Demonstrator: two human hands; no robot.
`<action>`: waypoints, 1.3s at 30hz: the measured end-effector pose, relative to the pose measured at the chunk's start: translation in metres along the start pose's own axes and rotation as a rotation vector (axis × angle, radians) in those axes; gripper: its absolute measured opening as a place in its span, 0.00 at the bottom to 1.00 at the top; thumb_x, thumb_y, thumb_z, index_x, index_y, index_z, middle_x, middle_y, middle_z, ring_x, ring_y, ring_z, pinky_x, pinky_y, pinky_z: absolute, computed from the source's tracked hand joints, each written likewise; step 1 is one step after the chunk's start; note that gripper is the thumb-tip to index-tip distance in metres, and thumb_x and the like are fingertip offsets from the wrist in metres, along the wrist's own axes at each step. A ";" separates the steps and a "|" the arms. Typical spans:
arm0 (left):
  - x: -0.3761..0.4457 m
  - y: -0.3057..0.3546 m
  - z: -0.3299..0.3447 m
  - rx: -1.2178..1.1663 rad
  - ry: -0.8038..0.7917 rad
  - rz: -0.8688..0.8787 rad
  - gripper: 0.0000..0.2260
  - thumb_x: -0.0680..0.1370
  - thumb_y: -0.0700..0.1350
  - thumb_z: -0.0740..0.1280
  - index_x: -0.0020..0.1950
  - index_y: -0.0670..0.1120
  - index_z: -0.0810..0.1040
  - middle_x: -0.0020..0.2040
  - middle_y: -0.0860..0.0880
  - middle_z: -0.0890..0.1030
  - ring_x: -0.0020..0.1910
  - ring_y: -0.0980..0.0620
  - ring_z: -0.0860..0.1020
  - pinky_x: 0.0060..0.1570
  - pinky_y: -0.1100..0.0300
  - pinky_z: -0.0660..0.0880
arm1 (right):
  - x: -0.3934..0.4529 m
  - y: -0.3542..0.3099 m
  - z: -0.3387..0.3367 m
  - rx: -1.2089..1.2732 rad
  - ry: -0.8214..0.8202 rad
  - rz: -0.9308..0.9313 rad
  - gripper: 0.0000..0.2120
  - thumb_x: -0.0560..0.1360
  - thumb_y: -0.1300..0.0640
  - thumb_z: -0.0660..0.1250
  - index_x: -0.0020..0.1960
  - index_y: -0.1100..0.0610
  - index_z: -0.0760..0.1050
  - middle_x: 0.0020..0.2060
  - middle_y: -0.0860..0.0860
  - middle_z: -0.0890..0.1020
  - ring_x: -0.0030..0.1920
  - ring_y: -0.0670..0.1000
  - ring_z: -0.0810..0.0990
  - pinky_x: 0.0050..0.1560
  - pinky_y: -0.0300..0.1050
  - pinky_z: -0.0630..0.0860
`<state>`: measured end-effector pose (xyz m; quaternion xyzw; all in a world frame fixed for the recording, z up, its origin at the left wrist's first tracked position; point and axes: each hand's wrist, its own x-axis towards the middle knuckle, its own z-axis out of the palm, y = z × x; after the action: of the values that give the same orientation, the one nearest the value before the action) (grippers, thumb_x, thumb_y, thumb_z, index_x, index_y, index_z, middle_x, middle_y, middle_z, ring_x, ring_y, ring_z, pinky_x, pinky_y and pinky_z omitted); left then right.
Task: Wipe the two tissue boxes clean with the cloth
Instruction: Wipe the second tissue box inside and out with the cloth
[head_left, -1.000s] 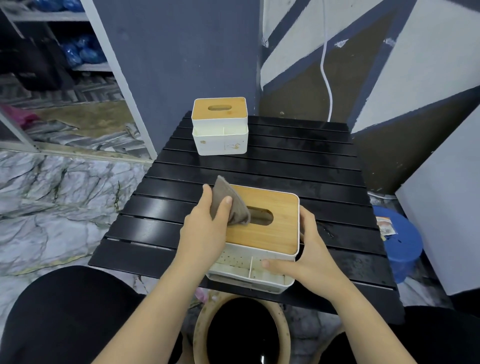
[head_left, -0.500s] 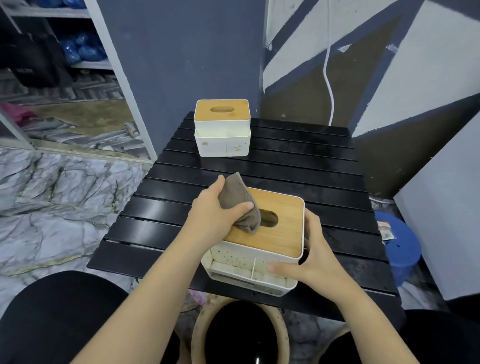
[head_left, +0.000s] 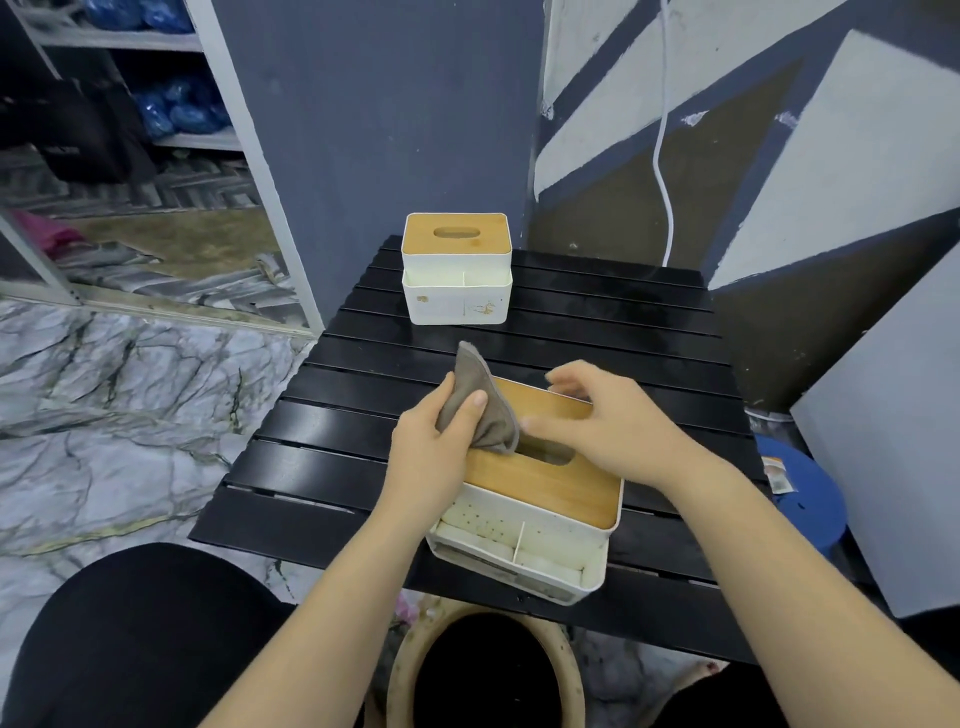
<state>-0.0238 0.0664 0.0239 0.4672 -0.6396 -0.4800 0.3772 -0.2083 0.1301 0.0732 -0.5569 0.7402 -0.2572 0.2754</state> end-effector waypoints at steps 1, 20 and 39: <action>-0.002 0.000 0.000 -0.027 0.027 0.007 0.11 0.83 0.50 0.65 0.62 0.49 0.83 0.48 0.53 0.86 0.50 0.57 0.83 0.55 0.60 0.78 | 0.006 -0.004 0.004 -0.064 -0.022 -0.009 0.27 0.71 0.38 0.77 0.66 0.48 0.76 0.58 0.42 0.81 0.57 0.44 0.80 0.57 0.46 0.78; -0.004 0.080 0.007 0.535 -0.362 0.631 0.24 0.81 0.60 0.64 0.77 0.58 0.70 0.75 0.59 0.72 0.76 0.59 0.66 0.77 0.54 0.61 | -0.063 0.022 0.079 0.638 0.924 -0.190 0.20 0.71 0.65 0.80 0.58 0.56 0.76 0.54 0.54 0.79 0.56 0.55 0.80 0.55 0.54 0.81; -0.017 0.079 0.030 0.646 -0.633 0.754 0.18 0.83 0.61 0.56 0.72 0.65 0.74 0.76 0.62 0.68 0.79 0.63 0.57 0.81 0.51 0.49 | -0.052 0.066 0.026 0.543 0.196 -0.237 0.40 0.68 0.70 0.80 0.71 0.58 0.60 0.61 0.51 0.77 0.58 0.38 0.81 0.55 0.34 0.77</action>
<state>-0.0657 0.0988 0.0918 0.1326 -0.9569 -0.2095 0.1511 -0.2228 0.1948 0.0155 -0.5181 0.5972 -0.5282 0.3096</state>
